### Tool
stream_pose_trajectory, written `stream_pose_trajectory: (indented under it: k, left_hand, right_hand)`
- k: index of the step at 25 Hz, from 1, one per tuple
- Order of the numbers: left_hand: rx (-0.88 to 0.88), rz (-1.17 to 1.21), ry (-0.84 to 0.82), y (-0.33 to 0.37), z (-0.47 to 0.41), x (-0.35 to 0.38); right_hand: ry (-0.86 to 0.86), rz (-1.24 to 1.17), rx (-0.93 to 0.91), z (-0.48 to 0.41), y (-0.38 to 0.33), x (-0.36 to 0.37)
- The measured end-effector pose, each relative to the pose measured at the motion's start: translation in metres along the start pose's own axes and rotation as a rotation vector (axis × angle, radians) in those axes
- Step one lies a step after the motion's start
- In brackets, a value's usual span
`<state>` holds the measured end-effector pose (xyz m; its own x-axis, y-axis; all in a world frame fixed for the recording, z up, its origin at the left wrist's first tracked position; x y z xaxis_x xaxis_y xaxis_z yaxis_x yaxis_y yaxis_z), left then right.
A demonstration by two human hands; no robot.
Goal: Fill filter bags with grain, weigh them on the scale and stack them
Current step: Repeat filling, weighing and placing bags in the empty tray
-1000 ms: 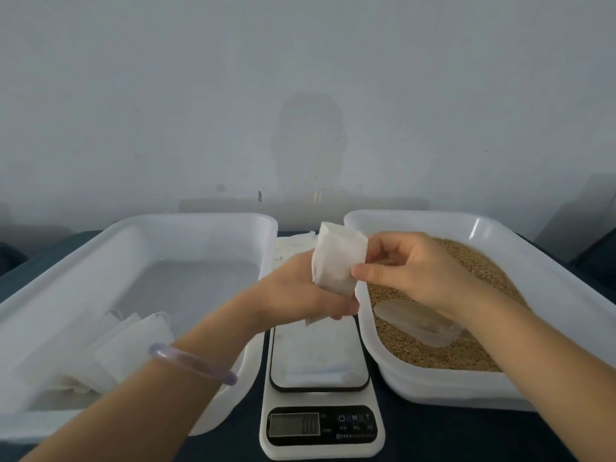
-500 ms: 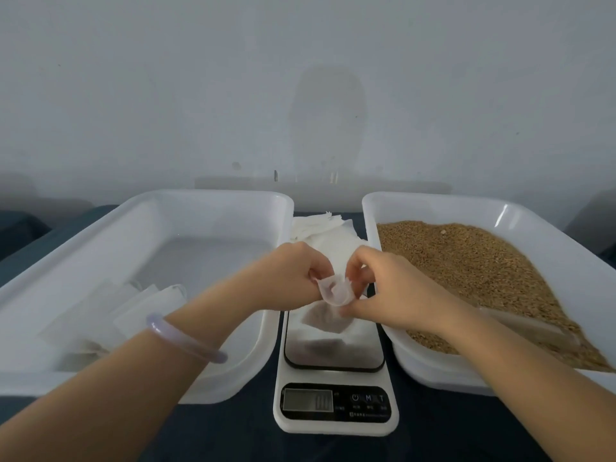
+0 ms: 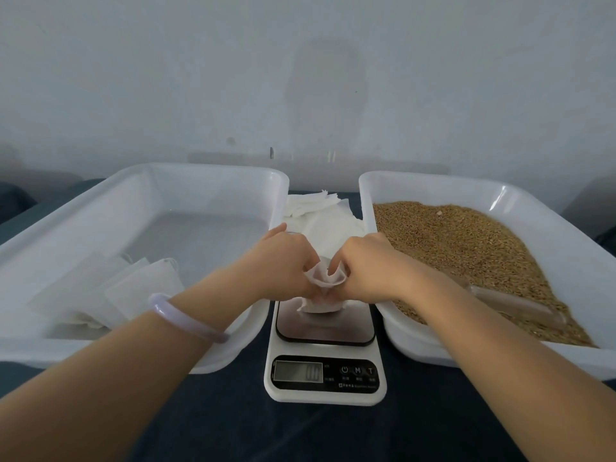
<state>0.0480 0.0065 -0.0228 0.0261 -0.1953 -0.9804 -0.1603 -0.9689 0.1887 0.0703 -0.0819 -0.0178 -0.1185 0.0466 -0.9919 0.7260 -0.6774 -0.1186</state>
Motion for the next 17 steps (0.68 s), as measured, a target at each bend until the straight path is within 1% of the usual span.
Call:
stream_pose_trajectory:
  k: [2, 5, 11, 13, 15, 17]
  left_hand:
    - [-0.021, 0.021, -0.020, -0.001, -0.003, 0.000]
    - [-0.018, -0.005, -0.058, 0.000, -0.005, 0.001]
    - [0.049, -0.019, -0.010, 0.007, 0.002, 0.002]
    - [0.057, 0.061, 0.034, 0.009, 0.006, -0.004]
    - [0.039, 0.187, 0.074, 0.006, 0.009, -0.009]
    - [0.038, 0.258, 0.119, 0.004, 0.010, -0.014]
  right_hand:
    - [-0.019, -0.040, 0.005, -0.002, 0.001, 0.001]
    - [-0.034, -0.015, 0.020, -0.004, 0.002, 0.001]
    - [0.026, -0.016, -0.005, -0.001, 0.002, 0.004]
    - [0.057, -0.090, 0.019, 0.001, 0.003, 0.001]
    - [0.048, -0.236, 0.078, 0.003, 0.010, 0.000]
    - [0.049, -0.395, 0.109, 0.002, 0.015, 0.000]
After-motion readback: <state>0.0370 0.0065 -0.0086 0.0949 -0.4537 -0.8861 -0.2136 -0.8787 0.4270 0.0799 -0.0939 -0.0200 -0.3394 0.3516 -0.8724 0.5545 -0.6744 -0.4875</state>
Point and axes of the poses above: each hand's wrist, its own z-axis away from the middle knuckle, its own x-axis out of the palm, y = z × x, the point moved 7 cm from there along -z, towards the middle knuckle, and after that the axes turned 3 degrees about z, right-handed, at the moved point
